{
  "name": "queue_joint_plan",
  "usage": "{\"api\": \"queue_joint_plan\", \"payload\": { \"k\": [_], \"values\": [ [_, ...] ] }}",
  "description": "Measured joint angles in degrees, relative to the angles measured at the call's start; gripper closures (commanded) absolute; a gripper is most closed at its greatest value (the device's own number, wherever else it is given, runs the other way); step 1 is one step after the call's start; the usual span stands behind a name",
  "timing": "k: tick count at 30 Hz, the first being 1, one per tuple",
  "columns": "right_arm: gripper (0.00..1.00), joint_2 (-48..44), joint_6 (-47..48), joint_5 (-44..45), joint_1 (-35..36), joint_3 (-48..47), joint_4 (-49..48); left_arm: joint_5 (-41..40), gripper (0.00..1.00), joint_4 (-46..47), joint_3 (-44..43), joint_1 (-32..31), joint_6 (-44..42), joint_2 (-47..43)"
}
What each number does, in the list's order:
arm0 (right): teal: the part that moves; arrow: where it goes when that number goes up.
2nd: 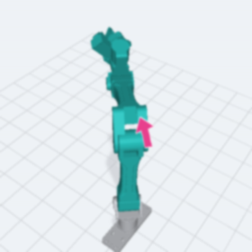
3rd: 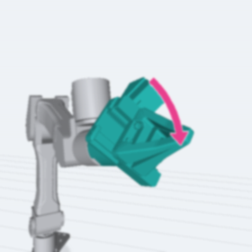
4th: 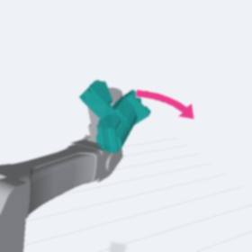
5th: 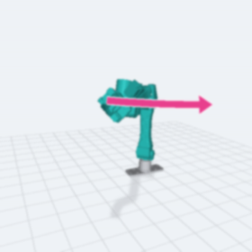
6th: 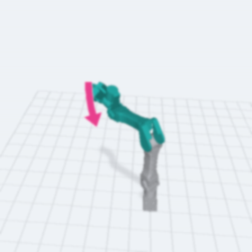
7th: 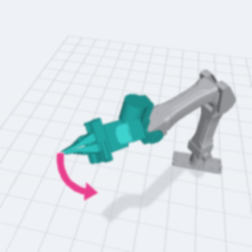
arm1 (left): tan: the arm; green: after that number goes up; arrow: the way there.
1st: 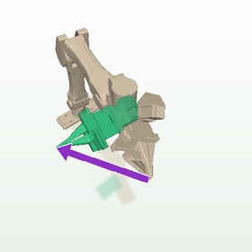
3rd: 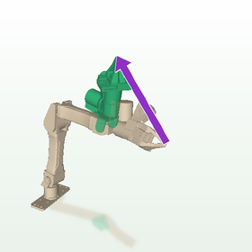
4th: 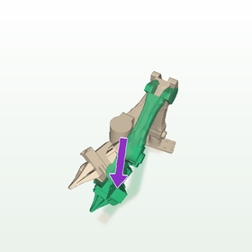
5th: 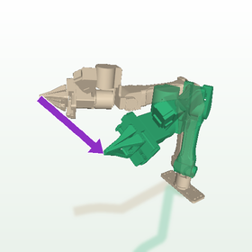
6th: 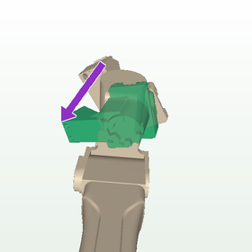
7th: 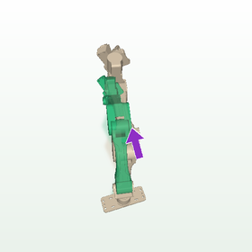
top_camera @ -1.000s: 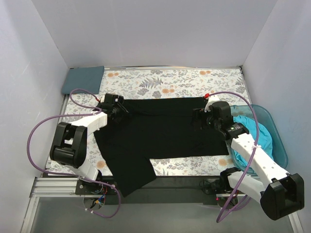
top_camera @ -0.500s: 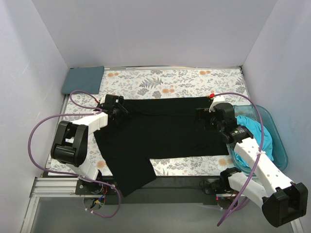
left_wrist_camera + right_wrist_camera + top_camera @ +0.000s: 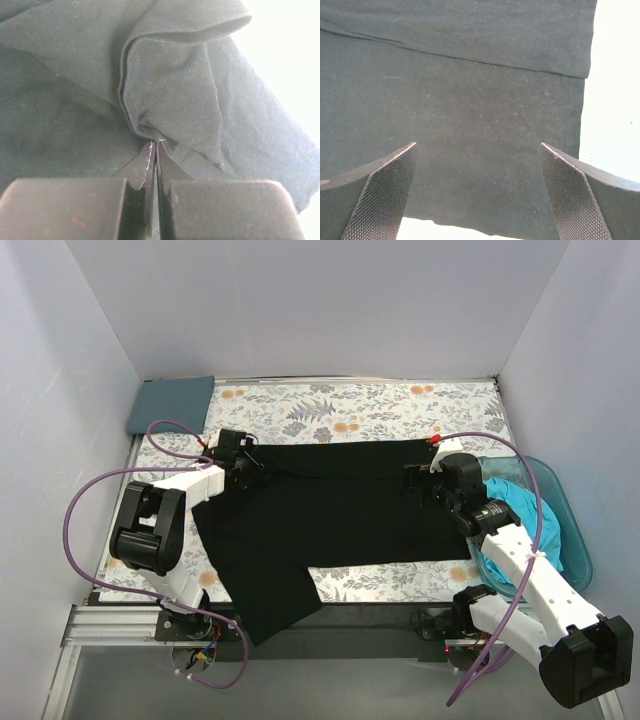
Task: Fold and stack the t-shirts
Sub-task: Fold the tshirt
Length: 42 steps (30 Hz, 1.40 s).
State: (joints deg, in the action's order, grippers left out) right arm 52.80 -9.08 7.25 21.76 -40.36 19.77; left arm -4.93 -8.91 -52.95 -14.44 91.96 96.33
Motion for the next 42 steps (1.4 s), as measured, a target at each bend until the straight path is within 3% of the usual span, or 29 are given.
{"api": "queue_joint_plan", "payload": {
  "k": [7, 15, 26, 35, 42],
  "values": [
    [0.09, -0.7, 0.1, 0.1, 0.0, 0.0, 0.0, 1.1, 1.0, -1.7, 0.0, 0.0, 0.2, -1.7],
    [0.09, -1.3, 0.3, 0.1, 0.0, 0.0, 0.3, 5.9, 1.0, -6.1, 0.5, 0.0, 1.6, -11.1],
    [0.1, -2.2, 0.3, -0.1, 0.0, 0.0, 0.9, 13.3, 0.96, -11.0, 10.0, -2.1, 7.5, -20.7],
    [0.1, -2.2, 0.3, -0.5, 0.0, 0.1, 1.1, 13.0, 0.49, -12.2, 15.0, -3.4, 9.0, -22.9],
    [0.11, -2.4, 0.3, -1.8, 0.0, 0.1, 1.2, 3.8, 0.46, -15.8, 15.2, -2.6, 6.2, -28.8]
  ]
}}
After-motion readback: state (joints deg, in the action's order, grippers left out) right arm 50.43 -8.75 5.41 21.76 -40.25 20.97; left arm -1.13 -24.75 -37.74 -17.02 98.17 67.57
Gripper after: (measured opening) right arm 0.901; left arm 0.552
